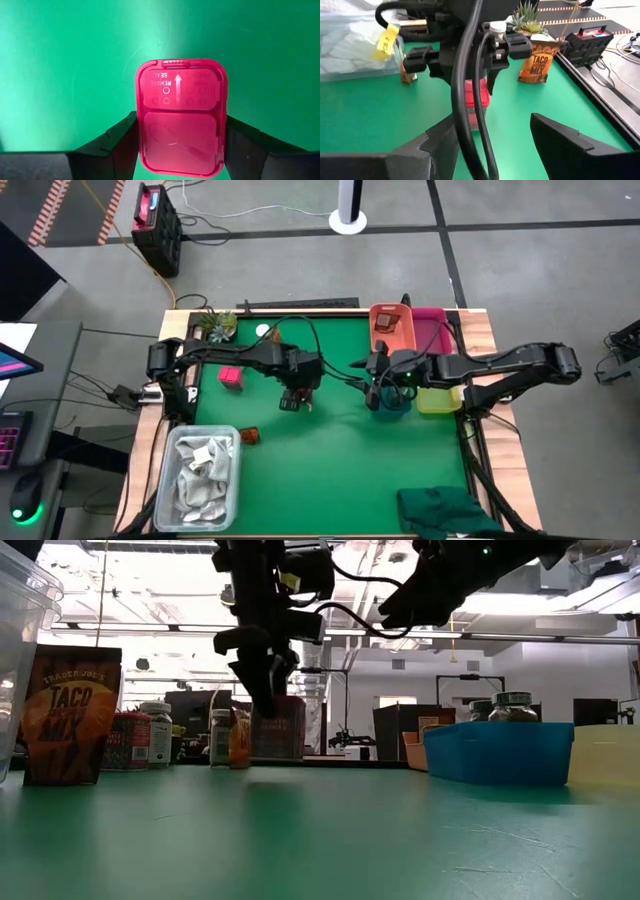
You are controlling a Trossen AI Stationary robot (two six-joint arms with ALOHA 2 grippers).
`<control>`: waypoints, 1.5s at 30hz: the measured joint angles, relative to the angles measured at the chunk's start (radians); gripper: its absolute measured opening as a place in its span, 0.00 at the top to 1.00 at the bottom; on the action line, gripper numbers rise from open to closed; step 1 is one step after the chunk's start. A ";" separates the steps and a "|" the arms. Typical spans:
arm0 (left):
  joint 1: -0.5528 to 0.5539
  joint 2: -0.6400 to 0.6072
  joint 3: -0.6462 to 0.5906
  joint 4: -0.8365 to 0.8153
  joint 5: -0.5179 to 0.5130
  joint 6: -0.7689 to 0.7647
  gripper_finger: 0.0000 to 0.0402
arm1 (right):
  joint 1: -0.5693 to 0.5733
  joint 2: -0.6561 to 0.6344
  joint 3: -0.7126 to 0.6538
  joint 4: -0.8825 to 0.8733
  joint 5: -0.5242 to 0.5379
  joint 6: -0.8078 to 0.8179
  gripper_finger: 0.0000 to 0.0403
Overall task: Sort spices by type
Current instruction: Put the right red seasoning can into the red bin
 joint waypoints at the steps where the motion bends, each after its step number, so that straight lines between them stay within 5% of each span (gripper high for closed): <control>1: 0.002 0.000 0.000 -0.002 0.000 -0.002 0.43 | -0.004 0.000 -0.001 -0.002 0.000 0.000 0.34; 17: 0.002 0.000 0.038 -0.052 -0.020 -0.039 0.20 | 0.001 0.000 -0.001 -0.008 0.002 -0.016 0.34; 24: 0.005 -0.003 0.177 -0.196 -0.059 -0.069 0.18 | -0.004 0.000 -0.001 -0.031 0.002 -0.017 0.34; 30: -0.010 -0.094 0.157 -0.209 -0.050 -0.135 0.18 | -0.005 -0.004 -0.032 -0.039 0.004 -0.018 0.34; 39: -0.032 -0.424 -0.168 0.217 -0.106 -0.211 0.18 | 0.008 -0.007 -0.035 0.001 0.009 -0.011 0.34; 45: -0.093 -0.575 -0.455 0.792 -0.111 -0.230 0.18 | 0.022 0.003 -0.035 0.055 0.052 0.020 0.34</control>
